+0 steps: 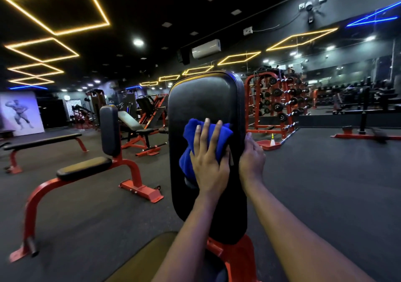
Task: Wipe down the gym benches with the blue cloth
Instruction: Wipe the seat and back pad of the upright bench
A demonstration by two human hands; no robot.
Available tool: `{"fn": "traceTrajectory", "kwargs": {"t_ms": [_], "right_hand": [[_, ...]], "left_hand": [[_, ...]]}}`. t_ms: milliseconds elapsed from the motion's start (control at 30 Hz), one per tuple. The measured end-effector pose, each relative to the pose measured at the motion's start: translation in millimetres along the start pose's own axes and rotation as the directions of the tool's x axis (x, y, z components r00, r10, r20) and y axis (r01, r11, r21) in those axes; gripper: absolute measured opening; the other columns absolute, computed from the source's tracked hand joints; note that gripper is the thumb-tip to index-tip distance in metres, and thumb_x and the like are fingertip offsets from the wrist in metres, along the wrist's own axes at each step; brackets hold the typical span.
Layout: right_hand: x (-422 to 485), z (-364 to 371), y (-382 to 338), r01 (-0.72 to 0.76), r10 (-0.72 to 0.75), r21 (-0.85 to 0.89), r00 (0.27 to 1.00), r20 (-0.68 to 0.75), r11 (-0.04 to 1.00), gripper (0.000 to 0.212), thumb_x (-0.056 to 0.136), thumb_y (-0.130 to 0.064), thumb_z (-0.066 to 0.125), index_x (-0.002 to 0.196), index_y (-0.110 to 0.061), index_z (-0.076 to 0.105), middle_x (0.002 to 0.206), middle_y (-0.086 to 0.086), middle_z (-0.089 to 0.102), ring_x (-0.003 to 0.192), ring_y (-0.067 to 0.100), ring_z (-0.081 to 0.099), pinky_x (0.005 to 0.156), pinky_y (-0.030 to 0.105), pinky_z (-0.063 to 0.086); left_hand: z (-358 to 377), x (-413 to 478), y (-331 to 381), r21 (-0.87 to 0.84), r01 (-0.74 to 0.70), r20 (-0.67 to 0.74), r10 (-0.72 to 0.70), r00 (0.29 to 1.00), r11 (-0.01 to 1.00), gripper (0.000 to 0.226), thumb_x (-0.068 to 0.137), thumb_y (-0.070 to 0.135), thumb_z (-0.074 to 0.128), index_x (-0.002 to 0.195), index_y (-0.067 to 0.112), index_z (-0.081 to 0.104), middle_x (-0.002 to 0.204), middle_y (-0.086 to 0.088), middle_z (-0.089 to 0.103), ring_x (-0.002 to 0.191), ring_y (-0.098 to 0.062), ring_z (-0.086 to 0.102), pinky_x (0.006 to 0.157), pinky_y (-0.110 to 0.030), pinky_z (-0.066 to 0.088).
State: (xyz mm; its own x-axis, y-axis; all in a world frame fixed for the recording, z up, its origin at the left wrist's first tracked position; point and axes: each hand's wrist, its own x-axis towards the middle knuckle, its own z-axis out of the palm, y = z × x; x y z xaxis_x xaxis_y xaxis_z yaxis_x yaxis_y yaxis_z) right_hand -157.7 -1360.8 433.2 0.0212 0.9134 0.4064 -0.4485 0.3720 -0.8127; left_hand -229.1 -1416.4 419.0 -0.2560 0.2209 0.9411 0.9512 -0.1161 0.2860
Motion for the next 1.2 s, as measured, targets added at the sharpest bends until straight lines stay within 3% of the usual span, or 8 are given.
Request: {"fn": "traceTrajectory", "kwargs": {"t_ms": [167, 300, 500, 667, 833, 967, 1100, 1200], "right_hand": [[7.2, 0.7, 6.8, 0.014, -0.015, -0.090, 1.000, -0.010, 0.996, 0.040, 0.101, -0.041, 0.048, 0.106, -0.012, 0.076, 0.096, 0.008, 0.075, 0.085, 0.012, 0.065, 0.077, 0.029, 0.049], [5.9, -2.1, 7.4, 0.027, -0.027, -0.147, 1.000, 0.004, 0.989, 0.040, 0.102, -0.047, 0.044, 0.084, -0.023, 0.071, 0.061, -0.005, 0.056, 0.060, 0.012, 0.051, 0.059, 0.031, 0.039], [2.3, -3.3, -0.8, 0.030, -0.026, -0.143, 0.999, 0.031, 0.989, 0.046, 0.102, -0.044, 0.043, 0.063, -0.026, 0.057, 0.050, -0.006, 0.039, 0.047, 0.010, 0.035, 0.049, 0.030, 0.028], [2.6, -3.6, 0.3, 0.056, -0.054, -0.168, 0.998, 0.017, 0.984, 0.046, 0.102, -0.042, 0.043, 0.067, -0.020, 0.063, 0.056, -0.001, 0.050, 0.053, 0.013, 0.044, 0.052, 0.031, 0.035], [1.8, -3.0, 0.4, 0.064, -0.067, -0.196, 0.998, -0.007, 0.979, 0.042, 0.102, -0.042, 0.045, 0.073, -0.020, 0.067, 0.057, -0.002, 0.054, 0.053, 0.011, 0.048, 0.052, 0.026, 0.037], [-0.2, -3.1, 0.6, 0.047, -0.052, -0.217, 0.999, -0.016, 0.975, 0.047, 0.102, -0.046, 0.042, 0.074, -0.019, 0.069, 0.056, 0.001, 0.052, 0.054, 0.016, 0.048, 0.055, 0.035, 0.037], [-5.8, -3.6, -0.1, 0.040, -0.051, -0.248, 0.998, -0.036, 0.968, 0.050, 0.103, -0.046, 0.040, 0.068, -0.020, 0.064, 0.056, 0.000, 0.053, 0.054, 0.017, 0.049, 0.054, 0.035, 0.037], [-10.3, -3.4, -1.6, 0.025, -0.035, -0.228, 0.999, -0.038, 0.973, 0.041, 0.102, -0.046, 0.040, 0.083, -0.025, 0.070, 0.056, -0.003, 0.053, 0.054, 0.014, 0.049, 0.057, 0.036, 0.040]], "left_hand": [[-9.2, 16.9, -30.9, -0.036, -0.140, 0.036, 0.142, 0.989, 0.989, 0.060, 0.089, 0.021, 0.054, 0.148, 0.028, 0.041, 0.161, 0.005, 0.023, 0.150, -0.017, 0.012, 0.117, -0.046, 0.025], [-9.2, 40.5, -46.8, -0.065, -0.053, -0.013, 0.052, 0.999, 0.996, 0.056, 0.093, 0.024, 0.049, 0.148, 0.029, 0.040, 0.162, 0.007, 0.019, 0.151, -0.014, 0.008, 0.119, -0.029, 0.014], [-19.3, 105.1, -72.5, -0.164, 0.518, -0.117, -0.538, 0.835, 0.840, 0.052, 0.102, 0.031, 0.040, 0.153, 0.031, 0.028, 0.162, 0.003, 0.020, 0.150, -0.016, 0.010, 0.121, -0.039, 0.012], [-8.5, 86.8, -12.8, -0.081, -0.026, -0.116, 0.016, 0.993, 0.996, 0.054, 0.094, 0.027, 0.047, 0.148, 0.030, 0.041, 0.158, 0.008, 0.030, 0.149, -0.012, 0.017, 0.120, -0.041, 0.021], [-12.1, 54.0, -11.4, -0.071, -0.167, -0.005, 0.167, 0.986, 0.983, 0.052, 0.097, 0.021, 0.055, 0.147, 0.028, 0.042, 0.159, 0.010, 0.027, 0.150, -0.011, 0.014, 0.118, -0.034, 0.019], [-7.2, 25.5, -34.1, -0.105, 0.118, -0.130, -0.131, 0.983, 0.987, 0.052, 0.098, 0.022, 0.053, 0.147, 0.033, 0.041, 0.158, 0.012, 0.029, 0.149, -0.008, 0.015, 0.116, -0.026, 0.019], [-3.6, -19.7, -46.6, -0.223, 0.539, -0.207, -0.579, 0.788, 0.812, 0.051, 0.099, 0.023, 0.052, 0.148, 0.028, 0.039, 0.157, 0.003, 0.033, 0.147, -0.012, 0.020, 0.115, -0.023, 0.018], [-10.9, -67.7, -56.8, -0.192, 0.612, -0.132, -0.638, 0.758, 0.767, 0.050, 0.100, 0.021, 0.051, 0.149, 0.026, 0.039, 0.157, 0.005, 0.031, 0.147, -0.009, 0.017, 0.109, -0.006, 0.009]]}}
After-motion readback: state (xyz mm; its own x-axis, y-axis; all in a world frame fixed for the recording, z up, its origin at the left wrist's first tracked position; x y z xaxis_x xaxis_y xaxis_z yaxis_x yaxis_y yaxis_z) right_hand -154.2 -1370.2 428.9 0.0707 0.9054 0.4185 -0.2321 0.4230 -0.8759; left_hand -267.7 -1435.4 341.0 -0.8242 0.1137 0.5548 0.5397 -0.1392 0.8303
